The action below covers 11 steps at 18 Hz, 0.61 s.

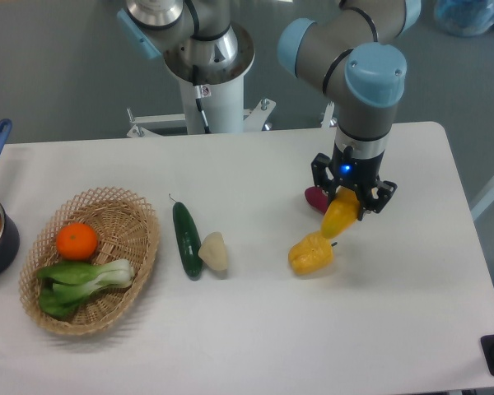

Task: Place the mango in the basket
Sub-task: 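Lift the grasped yellow mango up off the table with the gripper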

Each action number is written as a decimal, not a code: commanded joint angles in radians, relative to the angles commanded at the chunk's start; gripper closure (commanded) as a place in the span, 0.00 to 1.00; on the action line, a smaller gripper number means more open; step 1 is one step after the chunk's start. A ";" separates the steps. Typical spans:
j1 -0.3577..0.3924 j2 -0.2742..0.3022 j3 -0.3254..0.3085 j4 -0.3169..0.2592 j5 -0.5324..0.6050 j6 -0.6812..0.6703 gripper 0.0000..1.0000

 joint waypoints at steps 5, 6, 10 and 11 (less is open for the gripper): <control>-0.020 0.000 0.008 0.000 -0.002 -0.055 0.60; -0.028 -0.002 0.015 -0.003 -0.002 -0.075 0.60; -0.075 -0.003 0.011 -0.015 -0.014 -0.133 0.60; -0.095 -0.008 0.011 -0.011 -0.014 -0.167 0.60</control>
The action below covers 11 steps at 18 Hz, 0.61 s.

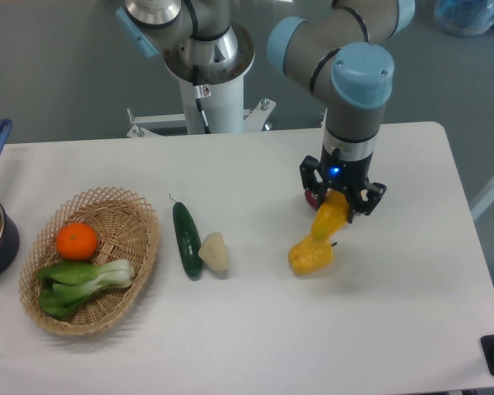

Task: Place the mango in the basket
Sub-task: 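Lift the grasped yellow mango up off the table with the gripper, then carry the yellow mango over the cucumber toward the wicker basket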

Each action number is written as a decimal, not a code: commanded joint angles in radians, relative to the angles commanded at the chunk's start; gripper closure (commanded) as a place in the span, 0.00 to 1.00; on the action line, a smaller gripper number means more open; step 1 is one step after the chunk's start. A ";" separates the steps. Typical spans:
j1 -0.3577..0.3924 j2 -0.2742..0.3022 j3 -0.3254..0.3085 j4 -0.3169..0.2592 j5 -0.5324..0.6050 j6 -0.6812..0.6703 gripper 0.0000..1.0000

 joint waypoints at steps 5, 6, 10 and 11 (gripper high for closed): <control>-0.109 -0.032 0.003 0.014 0.000 -0.057 0.61; -0.136 -0.052 0.008 0.028 0.000 -0.059 0.61; -0.277 -0.089 0.015 0.104 0.005 -0.065 0.60; -0.311 -0.098 0.014 0.115 0.012 -0.068 0.60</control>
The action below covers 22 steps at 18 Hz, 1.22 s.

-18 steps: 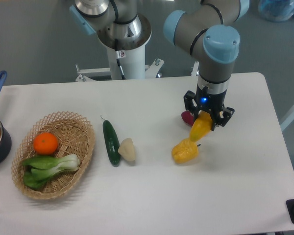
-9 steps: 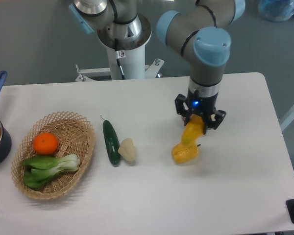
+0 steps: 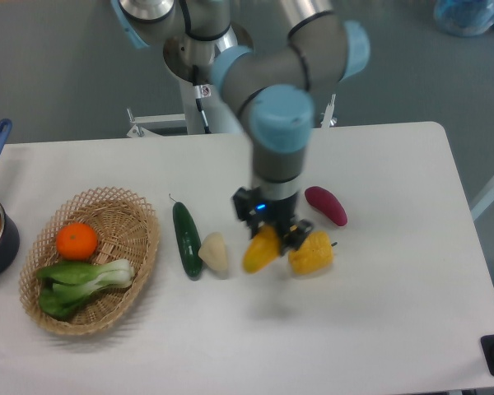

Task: Place the mango in the basket
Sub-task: 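Carry the yellow mango over the cucumber toward the wicker basket, then lower the mango into the basket beside the orange and open the gripper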

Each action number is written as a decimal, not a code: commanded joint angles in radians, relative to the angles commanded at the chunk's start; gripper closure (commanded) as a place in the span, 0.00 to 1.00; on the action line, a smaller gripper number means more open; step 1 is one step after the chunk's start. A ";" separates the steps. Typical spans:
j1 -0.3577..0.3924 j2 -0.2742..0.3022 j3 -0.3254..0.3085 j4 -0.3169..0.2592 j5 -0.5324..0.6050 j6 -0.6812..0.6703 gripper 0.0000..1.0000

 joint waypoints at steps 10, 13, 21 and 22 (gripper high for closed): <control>-0.209 0.185 -0.245 0.106 0.006 -0.117 0.60; -0.240 0.207 -0.284 0.141 0.008 -0.123 0.55; -0.301 0.201 -0.262 0.190 0.060 -0.236 0.00; -0.301 0.199 -0.256 0.207 0.060 -0.235 0.00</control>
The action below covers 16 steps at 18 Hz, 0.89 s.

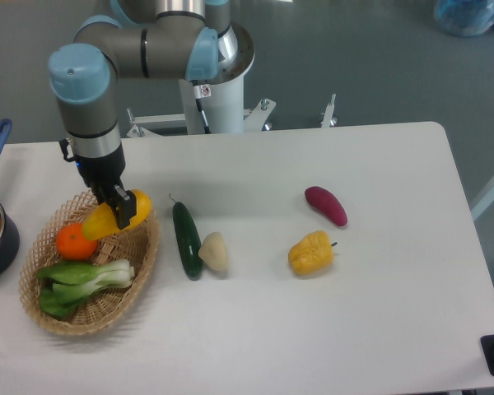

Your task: Place the mango in the basket

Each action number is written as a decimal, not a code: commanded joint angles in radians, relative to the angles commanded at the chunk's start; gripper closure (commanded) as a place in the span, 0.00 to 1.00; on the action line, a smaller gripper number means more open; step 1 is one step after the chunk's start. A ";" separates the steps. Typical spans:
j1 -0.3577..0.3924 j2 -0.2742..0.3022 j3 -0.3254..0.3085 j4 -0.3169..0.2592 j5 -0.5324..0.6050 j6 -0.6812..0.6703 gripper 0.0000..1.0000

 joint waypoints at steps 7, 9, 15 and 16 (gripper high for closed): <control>0.083 0.018 0.043 0.008 0.005 -0.002 0.00; 0.164 0.031 0.092 0.006 0.005 0.002 0.00; 0.330 0.054 0.124 -0.012 0.078 0.020 0.00; 0.362 0.052 0.123 -0.023 0.083 0.037 0.00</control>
